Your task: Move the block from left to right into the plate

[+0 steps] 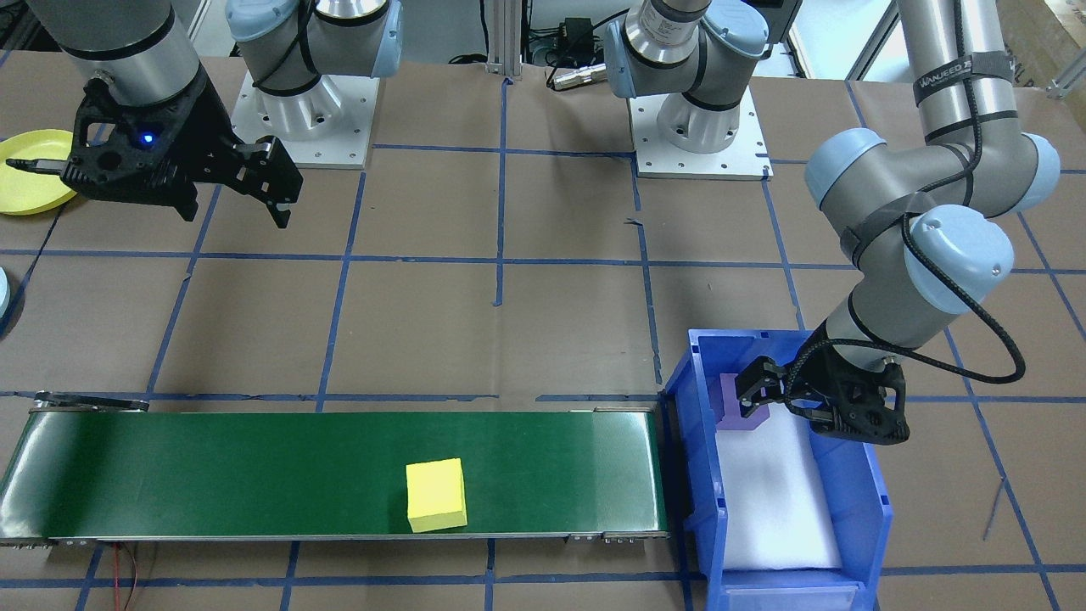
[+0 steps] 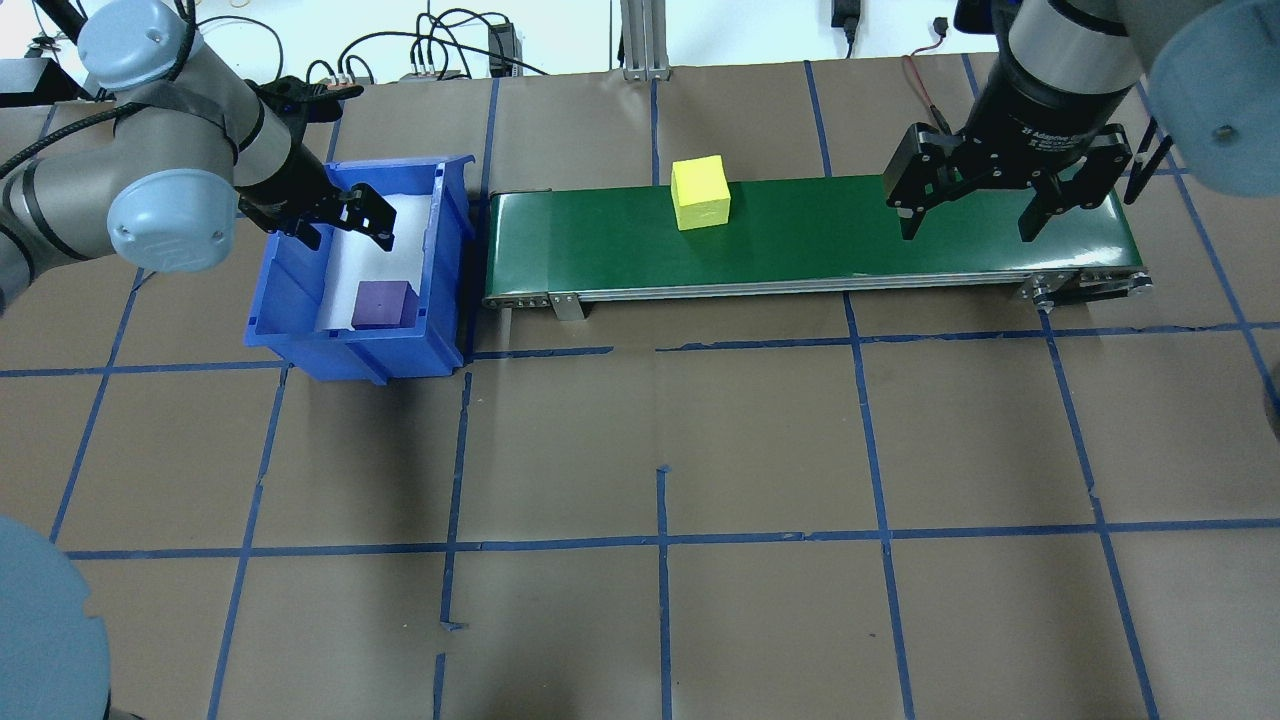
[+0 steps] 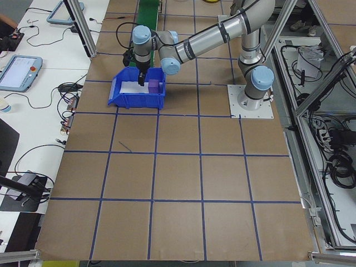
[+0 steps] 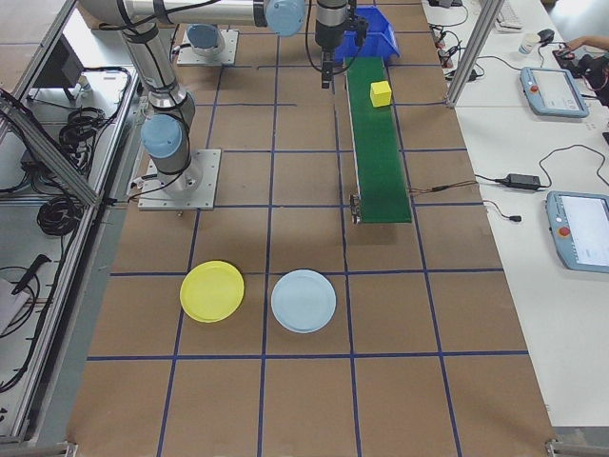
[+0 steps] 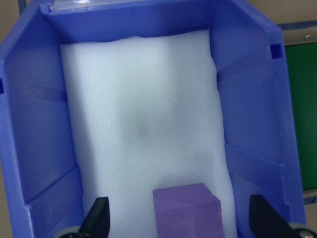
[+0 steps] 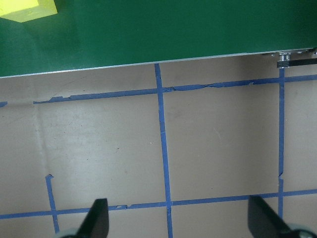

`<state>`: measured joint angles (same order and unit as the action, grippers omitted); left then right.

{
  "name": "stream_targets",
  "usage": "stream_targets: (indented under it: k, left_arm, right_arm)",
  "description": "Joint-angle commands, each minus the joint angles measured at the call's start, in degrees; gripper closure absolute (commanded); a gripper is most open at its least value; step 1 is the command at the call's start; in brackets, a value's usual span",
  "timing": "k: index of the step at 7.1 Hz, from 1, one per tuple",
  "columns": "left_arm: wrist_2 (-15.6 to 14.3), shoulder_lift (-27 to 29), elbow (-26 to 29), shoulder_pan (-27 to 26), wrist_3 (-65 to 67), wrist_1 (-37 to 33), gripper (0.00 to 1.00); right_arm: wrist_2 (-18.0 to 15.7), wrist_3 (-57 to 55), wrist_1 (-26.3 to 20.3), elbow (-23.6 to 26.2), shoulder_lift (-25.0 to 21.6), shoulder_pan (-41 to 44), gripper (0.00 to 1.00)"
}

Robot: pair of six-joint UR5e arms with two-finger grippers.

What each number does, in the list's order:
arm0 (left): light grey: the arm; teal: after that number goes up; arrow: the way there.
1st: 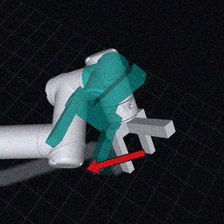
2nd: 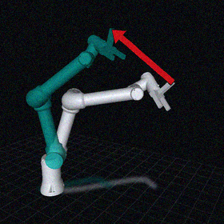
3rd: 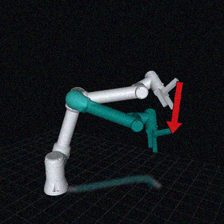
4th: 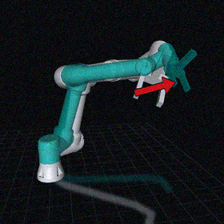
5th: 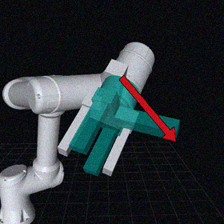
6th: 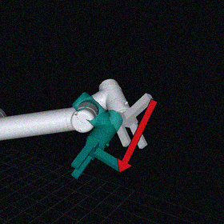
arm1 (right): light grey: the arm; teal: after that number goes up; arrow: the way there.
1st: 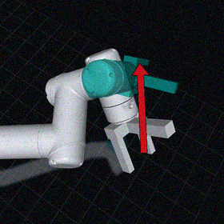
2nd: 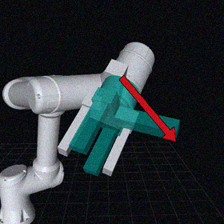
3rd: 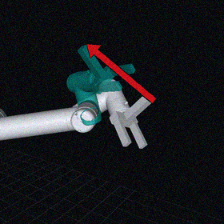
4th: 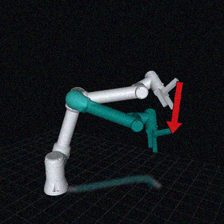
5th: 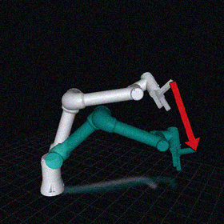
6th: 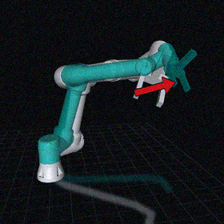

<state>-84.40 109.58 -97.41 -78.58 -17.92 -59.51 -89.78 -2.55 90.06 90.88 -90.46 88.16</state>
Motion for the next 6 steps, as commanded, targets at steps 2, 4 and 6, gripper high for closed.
stream_targets:
  k: [2, 4, 6]
  left_arm:
    - [-0.1, 0.8, -2.6, 0.0, 0.5, -0.6, 0.04]
    - [0.1, 0.8, -2.7, 0.0, 0.3, -0.6, 0.04]
    - [0.2, 1.0, -3.2, 0.0, 0.3, -0.6, 0.04]
  right_arm:
    - [0.0, 0.5, 0.0, -0.1, -0.1, -1.0, 0.00]
    - [0.0, 0.5, 0.0, -0.1, -0.1, -1.0, 0.00]
    - [-0.7, 0.5, -0.6, -0.2, -0.2, -2.8, 0.00]
